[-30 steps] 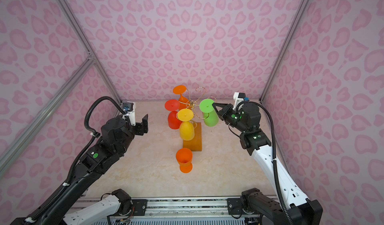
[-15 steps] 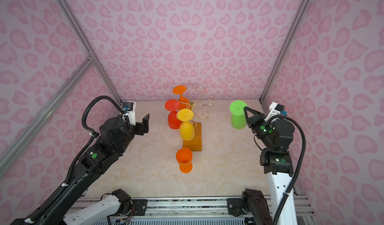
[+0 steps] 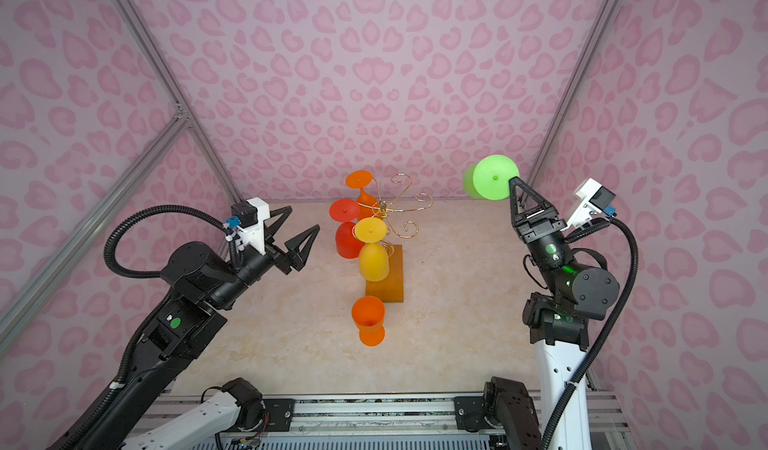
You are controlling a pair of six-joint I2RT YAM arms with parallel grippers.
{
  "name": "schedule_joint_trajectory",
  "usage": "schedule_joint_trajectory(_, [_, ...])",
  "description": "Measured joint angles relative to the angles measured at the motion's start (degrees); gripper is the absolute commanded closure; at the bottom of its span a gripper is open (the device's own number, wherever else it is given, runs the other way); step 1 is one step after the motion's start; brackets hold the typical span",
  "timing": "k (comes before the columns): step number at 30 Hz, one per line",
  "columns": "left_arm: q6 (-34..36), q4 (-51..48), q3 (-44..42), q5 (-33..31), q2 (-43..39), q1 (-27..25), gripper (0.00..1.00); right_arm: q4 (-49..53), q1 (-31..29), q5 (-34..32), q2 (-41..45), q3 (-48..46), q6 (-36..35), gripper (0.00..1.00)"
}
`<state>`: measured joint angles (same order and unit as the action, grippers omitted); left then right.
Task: Take the wine glass off the wine glass rack
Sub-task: 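Raise the green glass toward the left gripper while the left gripper approaches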
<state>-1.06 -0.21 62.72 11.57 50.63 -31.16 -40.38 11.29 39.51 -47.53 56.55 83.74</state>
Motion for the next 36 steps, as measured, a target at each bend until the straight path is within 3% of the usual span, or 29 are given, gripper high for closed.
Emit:
schedule_joint_trajectory(4, [-4.6, 8.0, 0.0, 12.0, 3.7, 4.3, 0.17, -11.3, -4.4, -0.9, -2.1, -1.7, 5.1, 1.0])
schedule_joint_trajectory(9, [-17.4, 25.2, -0.1, 27.7, 11.9, 10.3, 0.17, -20.7, -13.1, -2.3, -5.9, -3.5, 8.3, 1.0])
schedule_joint_trajectory(16, [-36.1, 46.0, 4.2, 41.9, 22.7, 11.2, 0.17, -33.7, -22.6, -4.6, -12.8, -5.6, 12.1, 1.0])
schedule_joint_trajectory(22, [-45.5, 55.5, 5.6, 46.6, 27.5, 11.3, 0.17, -41.5, -29.0, -5.7, -19.0, -5.6, 14.2, 1.0])
schedule_joint_trajectory(36, [-55.5, 64.7, 5.7, 48.0, 34.9, 11.2, 0.17, -46.5, -36.5, -6.6, -26.2, -4.5, 14.0, 1.0])
